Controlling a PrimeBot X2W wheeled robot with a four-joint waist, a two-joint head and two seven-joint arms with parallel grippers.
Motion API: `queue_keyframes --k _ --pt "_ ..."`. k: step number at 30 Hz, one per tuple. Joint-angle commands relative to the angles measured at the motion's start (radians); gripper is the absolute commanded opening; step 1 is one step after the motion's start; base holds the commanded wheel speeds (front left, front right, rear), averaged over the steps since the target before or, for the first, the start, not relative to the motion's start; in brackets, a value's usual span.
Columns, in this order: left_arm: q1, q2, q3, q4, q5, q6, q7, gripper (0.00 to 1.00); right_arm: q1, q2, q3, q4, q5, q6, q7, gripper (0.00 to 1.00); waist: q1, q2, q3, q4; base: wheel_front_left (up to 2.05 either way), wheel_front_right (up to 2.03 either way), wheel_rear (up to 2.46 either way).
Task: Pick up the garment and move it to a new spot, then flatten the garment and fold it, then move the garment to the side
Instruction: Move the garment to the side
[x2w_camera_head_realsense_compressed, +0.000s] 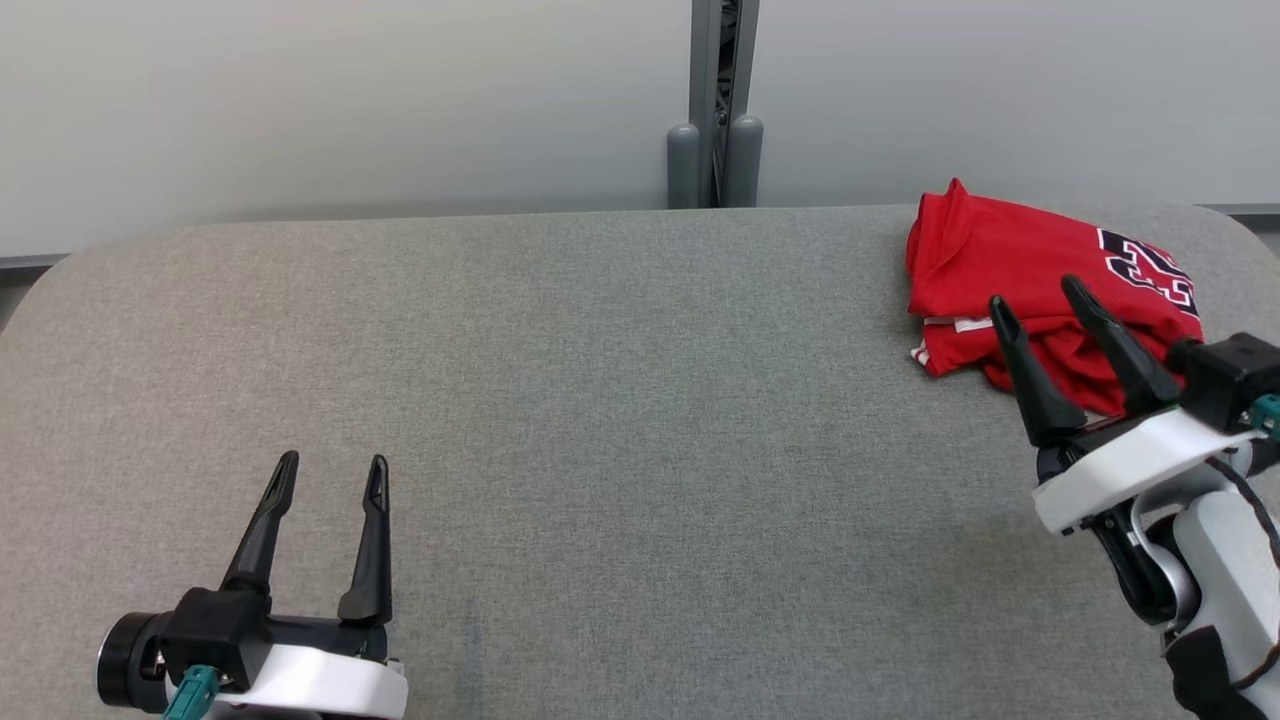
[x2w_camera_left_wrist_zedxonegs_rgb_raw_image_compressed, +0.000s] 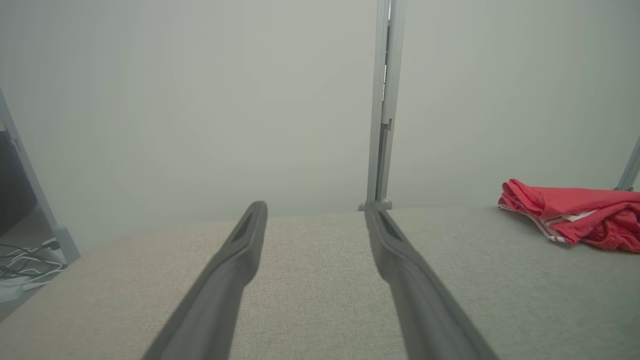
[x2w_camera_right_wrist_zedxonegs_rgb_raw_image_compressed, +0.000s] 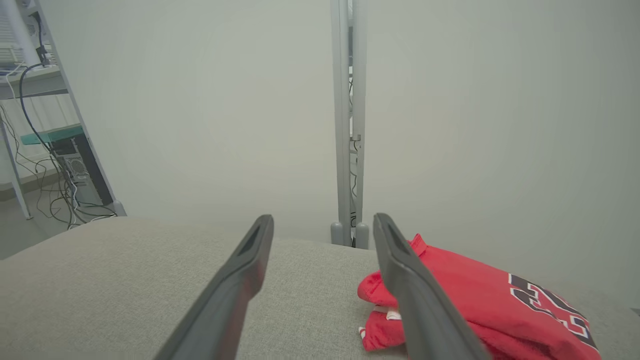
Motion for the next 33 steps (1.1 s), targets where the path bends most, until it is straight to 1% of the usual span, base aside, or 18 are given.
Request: queue_keyframes --k 1,4,7,9,10,15,18,22,25,29,33 --pt "0.003 0.004 0.005 -0.001 -0.008 0.007 -0.003 1.0 0.031 0.007 -0.019 -0.017 -0.029 0.0 -0.001 1.0 0.0 0.0 -0.005 -0.003 0.0 0.0 0.0" --pt "0.011 0.004 0.008 -0.001 -0.012 0.013 -0.003 1.0 0.089 0.038 -0.07 -0.05 -0.097 0.0 -0.001 1.0 0.0 0.0 -0.014 -0.005 0.0 0.0 0.0" --pt "0.021 0.004 0.007 0.003 -0.012 0.019 -0.003 1.0 0.155 0.07 -0.146 -0.082 -0.162 0.0 -0.001 1.0 0.0 0.0 -0.025 -0.004 0.0 0.0 0.0" --pt "0.025 0.004 0.01 0.002 -0.017 0.022 -0.003 1.0 0.205 0.1 -0.187 -0.096 -0.196 0.0 -0.001 1.0 0.0 0.0 -0.034 -0.004 0.0 0.0 0.0" --pt "0.039 0.004 0.017 0.005 -0.022 0.026 -0.003 1.0 0.245 0.121 -0.229 -0.114 -0.223 0.0 -0.001 1.0 0.0 0.0 -0.046 -0.004 0.0 0.0 0.0" --pt "0.065 0.004 0.036 0.013 -0.01 0.038 -0.003 1.0 0.331 0.179 -0.315 -0.149 -0.269 0.0 -0.001 1.0 0.0 0.0 -0.067 -0.004 0.0 0.0 0.0" --pt "0.08 0.004 0.045 0.026 -0.006 0.035 -0.003 1.0 0.365 0.207 -0.337 -0.163 -0.296 0.0 -0.001 1.0 0.0 0.0 -0.078 -0.003 0.0 0.0 0.0" --pt "0.089 0.007 0.06 0.054 0.009 0.05 -0.003 1.0 0.393 0.222 -0.327 -0.156 -0.329 0.0 -0.001 1.0 0.0 0.0 -0.091 -0.001 0.0 0.0 0.0" --pt "0.09 0.008 0.068 0.059 0.014 0.053 -0.003 1.0 0.406 0.237 -0.33 -0.158 -0.339 0.0 -0.001 1.0 0.0 0.0 -0.098 0.001 0.0 0.0 0.0" --pt "0.102 0.008 0.081 0.062 0.023 0.069 -0.003 1.0 0.423 0.252 -0.352 -0.155 -0.342 0.0 0.004 1.0 0.0 0.0 -0.104 -0.002 0.0 0.0 0.0" --pt "0.112 0.011 0.092 0.078 0.025 0.078 -0.004 1.0 0.436 0.258 -0.372 -0.15 -0.351 0.0 0.004 1.0 0.0 0.0 -0.107 -0.005 0.0 0.0 0.0"
